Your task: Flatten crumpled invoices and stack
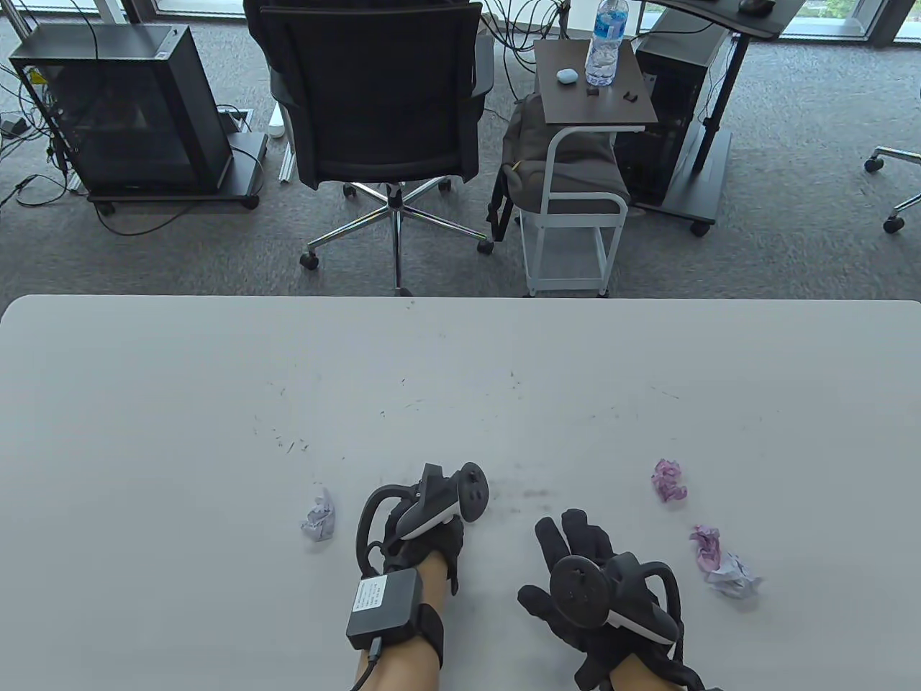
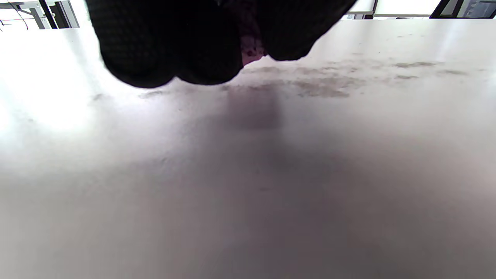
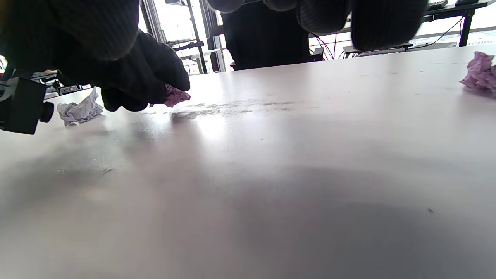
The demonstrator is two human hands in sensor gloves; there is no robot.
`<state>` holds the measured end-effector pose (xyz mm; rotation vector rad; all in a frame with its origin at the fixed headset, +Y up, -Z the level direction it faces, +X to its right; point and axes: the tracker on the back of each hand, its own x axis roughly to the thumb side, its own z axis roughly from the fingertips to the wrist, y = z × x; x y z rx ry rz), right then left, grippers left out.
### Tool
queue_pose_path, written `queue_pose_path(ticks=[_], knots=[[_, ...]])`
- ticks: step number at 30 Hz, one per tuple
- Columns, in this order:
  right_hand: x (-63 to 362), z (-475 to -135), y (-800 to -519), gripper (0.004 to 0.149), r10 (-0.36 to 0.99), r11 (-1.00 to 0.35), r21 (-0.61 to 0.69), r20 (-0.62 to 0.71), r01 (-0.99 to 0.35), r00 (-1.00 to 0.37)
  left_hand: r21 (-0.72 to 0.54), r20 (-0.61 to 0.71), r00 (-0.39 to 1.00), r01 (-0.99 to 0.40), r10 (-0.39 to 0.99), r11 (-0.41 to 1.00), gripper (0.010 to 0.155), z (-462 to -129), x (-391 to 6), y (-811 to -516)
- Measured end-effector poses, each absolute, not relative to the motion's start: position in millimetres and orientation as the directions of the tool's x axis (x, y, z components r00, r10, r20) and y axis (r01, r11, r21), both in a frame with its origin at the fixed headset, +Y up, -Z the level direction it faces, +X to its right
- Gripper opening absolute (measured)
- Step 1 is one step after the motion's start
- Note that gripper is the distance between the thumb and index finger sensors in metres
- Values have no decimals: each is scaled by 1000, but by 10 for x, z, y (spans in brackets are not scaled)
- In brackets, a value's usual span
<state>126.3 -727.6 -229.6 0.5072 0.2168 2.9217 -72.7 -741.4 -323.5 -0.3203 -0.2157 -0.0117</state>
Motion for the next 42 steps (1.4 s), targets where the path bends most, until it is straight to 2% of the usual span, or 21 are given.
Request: queue_pose_path(ticks=[6, 10, 13, 18, 21, 25, 30, 32, 35, 37, 39, 42], knots=[[1255, -2299, -7269, 84, 186, -977, 163, 324, -139, -927, -184, 291, 946, -92, 143, 979, 54, -2866, -885, -6962], [1253, -2299, -7261, 84, 184, -978, 151, 330, -141, -926, -128, 347, 880, -297, 324, 946, 53, -2498, -1023, -6718], [1251, -2291, -7243, 85, 180, -980, 137, 336, -141, -925, -127, 366, 802, -460, 473, 879, 53, -2267, -1129, -6651], [1216, -2244, -7194, 85, 174, -984, 110, 369, -143, -913, -176, 408, 652, -631, 639, 755, 54, -2021, -1187, -6691], [1179, -2210, -7172, 86, 191, -981, 107, 401, -161, -896, -201, 438, 587, -675, 681, 710, 55, -1973, -1168, -6832], [1145, -2178, -7137, 88, 270, -963, 133, 469, -235, -841, -297, 474, 496, -688, 727, 663, 61, -1968, -1101, -6909], [1154, -2170, -7102, 89, 451, -889, 194, 535, -415, -714, -272, 484, 521, -674, 703, 686, 69, -2020, -1155, -6964], [1157, -2164, -7101, 86, 552, -825, 247, 547, -509, -629, -287, 493, 477, -700, 728, 654, 71, -1997, -1141, -6951], [1175, -2146, -7094, 83, 690, -703, 328, 527, -630, -496, -284, 528, 487, -670, 695, 686, 71, -1959, -1088, -6918], [1201, -2130, -7065, 76, 764, -602, 326, 501, -729, -407, -275, 551, 503, -644, 666, 714, 72, -1933, -1046, -6905], [1215, -2118, -7046, 61, 793, -542, 277, 480, -793, -375, -286, 556, 498, -637, 665, 716, 73, -1919, -1020, -6911], [1236, -2107, -7008, 50, 780, -546, 216, 484, -810, -396, -283, 554, 506, -633, 662, 721, 72, -1916, -1008, -6915]])
